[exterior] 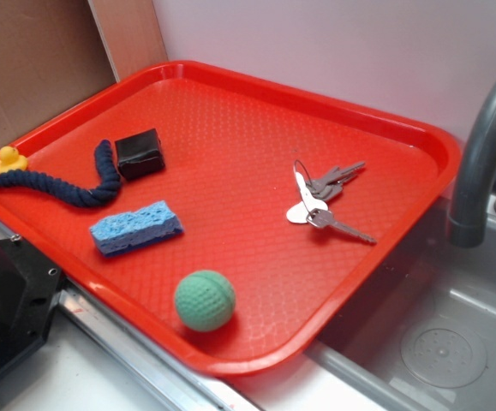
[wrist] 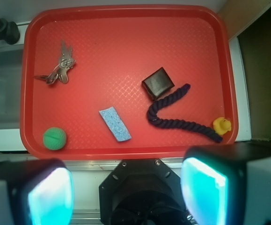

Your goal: Grab the silver keys.

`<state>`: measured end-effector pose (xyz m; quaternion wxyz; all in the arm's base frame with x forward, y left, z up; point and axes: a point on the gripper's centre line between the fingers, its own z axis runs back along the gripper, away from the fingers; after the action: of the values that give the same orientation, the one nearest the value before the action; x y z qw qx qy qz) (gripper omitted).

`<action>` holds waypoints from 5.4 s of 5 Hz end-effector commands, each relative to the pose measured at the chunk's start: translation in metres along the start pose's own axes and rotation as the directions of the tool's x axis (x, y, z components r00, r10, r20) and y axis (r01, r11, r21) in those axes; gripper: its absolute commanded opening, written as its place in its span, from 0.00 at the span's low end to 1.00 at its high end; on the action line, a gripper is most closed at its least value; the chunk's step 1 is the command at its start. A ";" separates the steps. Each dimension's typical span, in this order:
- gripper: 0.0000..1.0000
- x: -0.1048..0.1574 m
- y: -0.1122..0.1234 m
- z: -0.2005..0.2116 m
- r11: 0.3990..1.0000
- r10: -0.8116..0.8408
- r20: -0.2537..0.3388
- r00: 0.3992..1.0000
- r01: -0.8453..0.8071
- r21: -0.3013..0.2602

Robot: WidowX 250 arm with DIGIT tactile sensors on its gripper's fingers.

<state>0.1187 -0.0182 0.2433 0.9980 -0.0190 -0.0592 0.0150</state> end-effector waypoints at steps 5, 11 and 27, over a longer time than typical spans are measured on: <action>1.00 0.083 -0.066 -0.106 0.823 0.526 -0.187 0.830 -0.552 -0.137; 1.00 0.147 -0.111 -0.214 0.848 0.525 -0.328 0.785 -0.514 0.126; 0.00 0.123 0.030 -0.034 0.983 0.026 -0.022 0.999 -0.022 0.184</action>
<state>0.2409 0.0062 0.2142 0.9968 0.0730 -0.0172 0.0277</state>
